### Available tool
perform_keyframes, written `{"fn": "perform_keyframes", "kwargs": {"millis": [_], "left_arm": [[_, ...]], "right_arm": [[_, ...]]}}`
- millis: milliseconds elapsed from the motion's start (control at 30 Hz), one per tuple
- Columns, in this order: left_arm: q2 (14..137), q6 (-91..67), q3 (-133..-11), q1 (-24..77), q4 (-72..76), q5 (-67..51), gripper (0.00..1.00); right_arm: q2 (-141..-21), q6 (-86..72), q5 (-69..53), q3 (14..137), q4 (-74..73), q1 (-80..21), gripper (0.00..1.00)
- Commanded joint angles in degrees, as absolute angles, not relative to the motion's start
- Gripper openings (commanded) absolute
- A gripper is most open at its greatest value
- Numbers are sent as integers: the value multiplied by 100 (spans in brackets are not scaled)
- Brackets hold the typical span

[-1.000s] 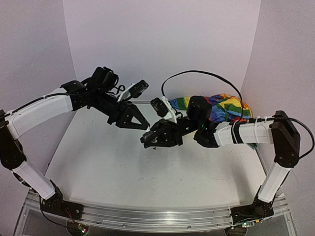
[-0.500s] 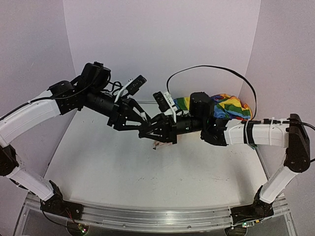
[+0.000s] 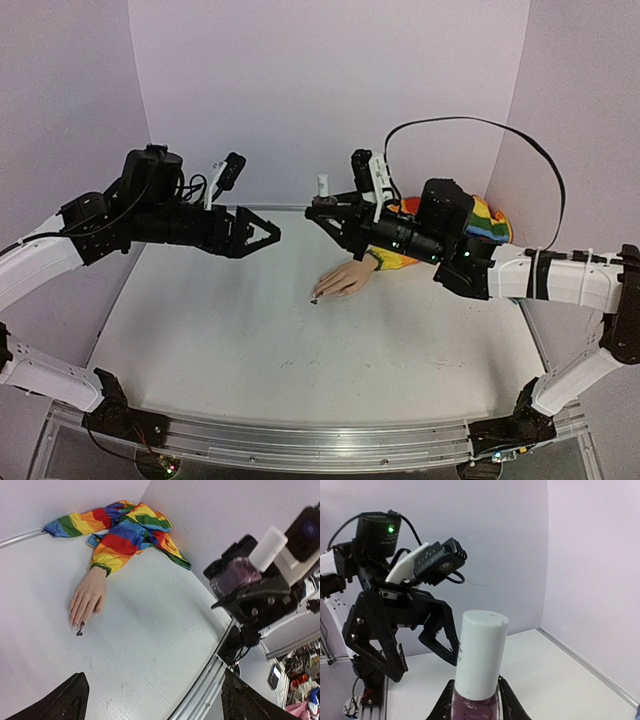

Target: Paint the nails

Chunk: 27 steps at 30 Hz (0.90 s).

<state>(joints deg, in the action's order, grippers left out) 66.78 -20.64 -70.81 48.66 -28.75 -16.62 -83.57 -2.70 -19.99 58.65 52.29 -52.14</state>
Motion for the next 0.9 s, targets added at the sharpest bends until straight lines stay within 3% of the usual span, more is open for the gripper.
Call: {"fn": "perform_keyframes", "kwargs": {"millis": [0,133,433,600,867], "left_arm": [[6716,-3128,-7509,4860,-2112,-905,90],[6987,-3128,-7659,4898,-1419,-1122,82],[7515,-2572,-8032,5187,-1050,-1280,80],[7637,-2446,-8042,5279,-1002,-1135,59],[7746,-2237,-8036,5395,-1015,-864,35]], "right_arm": [[-8334,548,-153,5923,5410,-5677,0],[-8529,721,859,6003,5388,-5970,0],[-8852,871,1090,6290,5256,-6244,0],[-8901,832,1089,6378,5261,-6274,0],[-8954,848,1090,6466,5257,-6310,0]]}}
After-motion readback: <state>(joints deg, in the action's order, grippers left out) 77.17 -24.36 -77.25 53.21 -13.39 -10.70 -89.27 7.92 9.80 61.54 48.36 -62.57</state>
